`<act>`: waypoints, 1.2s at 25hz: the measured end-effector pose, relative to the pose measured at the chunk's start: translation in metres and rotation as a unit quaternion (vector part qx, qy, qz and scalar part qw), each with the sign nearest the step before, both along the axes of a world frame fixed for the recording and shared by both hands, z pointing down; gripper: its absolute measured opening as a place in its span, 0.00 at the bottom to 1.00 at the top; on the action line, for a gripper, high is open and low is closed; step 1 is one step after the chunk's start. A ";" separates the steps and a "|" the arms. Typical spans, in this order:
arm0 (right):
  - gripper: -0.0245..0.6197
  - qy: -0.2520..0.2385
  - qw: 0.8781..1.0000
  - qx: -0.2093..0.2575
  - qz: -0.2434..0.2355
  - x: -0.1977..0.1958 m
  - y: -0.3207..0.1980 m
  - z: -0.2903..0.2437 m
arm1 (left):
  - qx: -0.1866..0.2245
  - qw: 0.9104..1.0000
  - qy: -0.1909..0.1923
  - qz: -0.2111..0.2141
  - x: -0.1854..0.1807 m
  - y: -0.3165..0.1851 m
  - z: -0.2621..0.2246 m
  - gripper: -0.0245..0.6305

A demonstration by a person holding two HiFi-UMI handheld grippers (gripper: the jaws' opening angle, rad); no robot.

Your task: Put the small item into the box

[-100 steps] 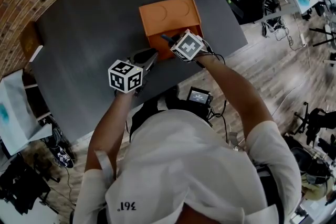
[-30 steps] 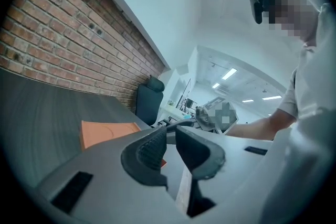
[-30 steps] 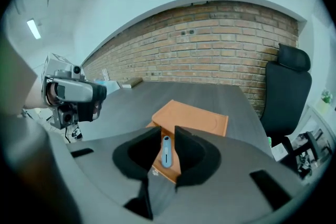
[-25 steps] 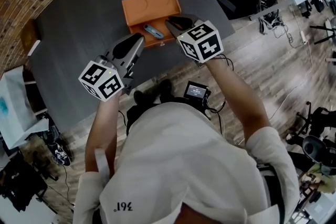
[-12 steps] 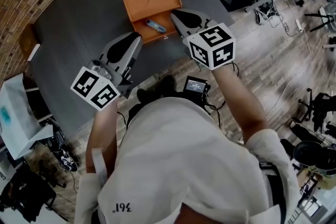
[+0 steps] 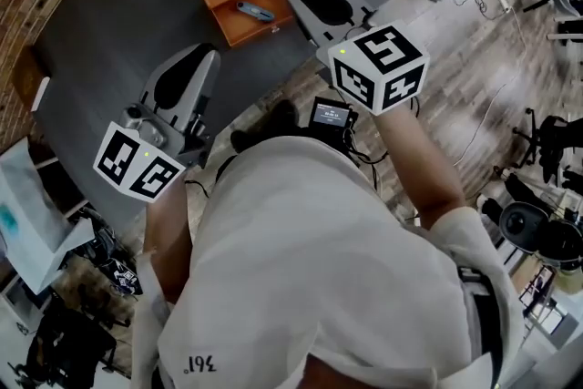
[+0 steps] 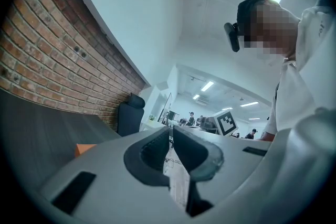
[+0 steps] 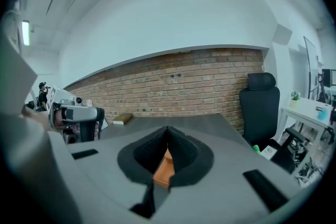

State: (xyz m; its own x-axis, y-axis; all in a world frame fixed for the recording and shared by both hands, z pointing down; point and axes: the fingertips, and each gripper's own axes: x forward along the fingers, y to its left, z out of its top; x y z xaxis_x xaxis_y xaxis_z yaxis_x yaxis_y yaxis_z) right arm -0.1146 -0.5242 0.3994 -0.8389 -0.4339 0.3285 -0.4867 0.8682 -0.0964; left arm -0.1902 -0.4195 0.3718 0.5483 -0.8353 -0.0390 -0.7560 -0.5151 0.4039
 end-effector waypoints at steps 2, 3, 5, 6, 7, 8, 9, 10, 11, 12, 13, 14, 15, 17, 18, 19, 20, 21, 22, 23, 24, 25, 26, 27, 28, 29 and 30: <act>0.06 -0.012 1.000 -0.002 0.001 0.001 0.009 -0.006 | 0.003 1.000 0.002 -0.004 -0.004 0.006 -0.004 0.08; 0.06 -0.018 1.000 -0.003 0.001 0.001 0.014 -0.009 | 0.005 1.000 0.003 -0.005 -0.005 0.009 -0.006 0.08; 0.06 -0.026 1.000 -0.005 0.002 0.002 0.023 -0.012 | 0.007 1.000 0.004 -0.006 -0.008 0.015 -0.009 0.08; 0.06 -0.030 1.000 -0.005 0.004 0.003 0.028 -0.012 | 0.008 1.000 0.003 -0.007 -0.009 0.018 -0.009 0.08; 0.06 -0.033 0.999 -0.006 0.006 0.003 0.032 -0.013 | 0.009 1.000 0.003 -0.007 -0.011 0.021 -0.009 0.08; 0.06 -0.037 0.999 -0.006 0.009 0.004 0.036 -0.013 | 0.009 1.000 0.002 -0.007 -0.012 0.024 -0.009 0.08; 0.06 -0.039 0.999 -0.006 0.014 0.005 0.039 -0.013 | 0.009 1.000 0.001 -0.007 -0.013 0.026 -0.008 0.08; 0.06 -0.042 0.999 -0.006 0.019 0.006 0.041 -0.013 | 0.009 1.000 0.001 -0.006 -0.014 0.028 -0.008 0.08; 0.06 -0.044 0.999 -0.006 0.025 0.007 0.042 -0.013 | 0.008 1.000 0.001 -0.005 -0.015 0.030 -0.007 0.08; 0.06 -0.046 0.998 -0.006 0.031 0.008 0.043 -0.013 | 0.007 1.000 0.000 -0.003 -0.016 0.032 -0.007 0.08; 0.06 -0.048 0.998 -0.007 0.037 0.009 0.044 -0.013 | 0.007 1.000 0.000 -0.002 -0.016 0.034 -0.006 0.08; 0.06 -0.049 0.998 -0.008 0.042 0.010 0.046 -0.012 | 0.006 1.000 0.000 -0.001 -0.016 0.037 -0.005 0.08; 0.06 -0.049 0.998 -0.009 0.045 0.012 0.048 -0.011 | 0.005 1.000 0.000 0.001 -0.016 0.039 -0.005 0.07; 0.06 -0.047 0.998 -0.009 0.048 0.015 0.052 -0.009 | 0.003 1.000 -0.002 0.003 -0.014 0.043 -0.003 0.07; 0.06 -0.045 0.998 -0.009 0.049 0.016 0.054 -0.008 | 0.001 1.000 -0.003 0.003 -0.013 0.045 -0.001 0.07; 0.06 -0.043 0.998 -0.008 0.049 0.018 0.056 -0.008 | -0.001 1.000 -0.005 0.004 -0.012 0.047 0.000 0.07; 0.06 -0.041 0.998 -0.007 0.050 0.019 0.058 -0.008 | -0.004 1.000 -0.006 0.005 -0.011 0.049 0.002 0.07; 0.06 -0.040 0.998 -0.007 0.051 0.021 0.060 -0.008 | -0.007 1.000 -0.006 0.006 -0.010 0.051 0.004 0.07; 0.06 -0.039 0.998 -0.008 0.052 0.022 0.061 -0.008 | -0.010 1.000 -0.006 0.007 -0.009 0.052 0.005 0.07; 0.06 -0.038 0.998 -0.008 0.053 0.023 0.063 -0.009 | -0.013 1.000 -0.005 0.008 -0.008 0.054 0.007 0.07; 0.06 -0.037 0.998 -0.009 0.053 0.024 0.065 -0.009 | -0.015 1.000 -0.005 0.009 -0.007 0.055 0.008 0.07; 0.06 -0.036 0.998 -0.009 0.053 0.026 0.066 -0.008 | -0.016 1.000 -0.005 0.009 -0.007 0.056 0.009 0.07; 0.06 -0.036 0.998 -0.009 0.053 0.027 0.066 -0.008 | -0.017 1.000 -0.005 0.010 -0.006 0.056 0.010 0.07; 0.06 -0.035 0.998 -0.009 0.053 0.028 0.066 -0.008 | -0.018 1.000 -0.004 0.011 -0.005 0.056 0.010 0.07; 0.06 -0.034 0.998 -0.009 0.054 0.029 0.066 -0.009 | -0.017 1.000 -0.003 0.011 -0.005 0.055 0.009 0.07; 0.06 -0.034 0.998 -0.009 0.056 0.030 0.065 -0.009 | -0.017 1.000 -0.002 0.011 -0.004 0.055 0.008 0.07; 0.06 -0.034 0.998 -0.008 0.058 0.032 0.063 -0.010 | -0.015 1.000 -0.001 0.012 -0.004 0.054 0.007 0.07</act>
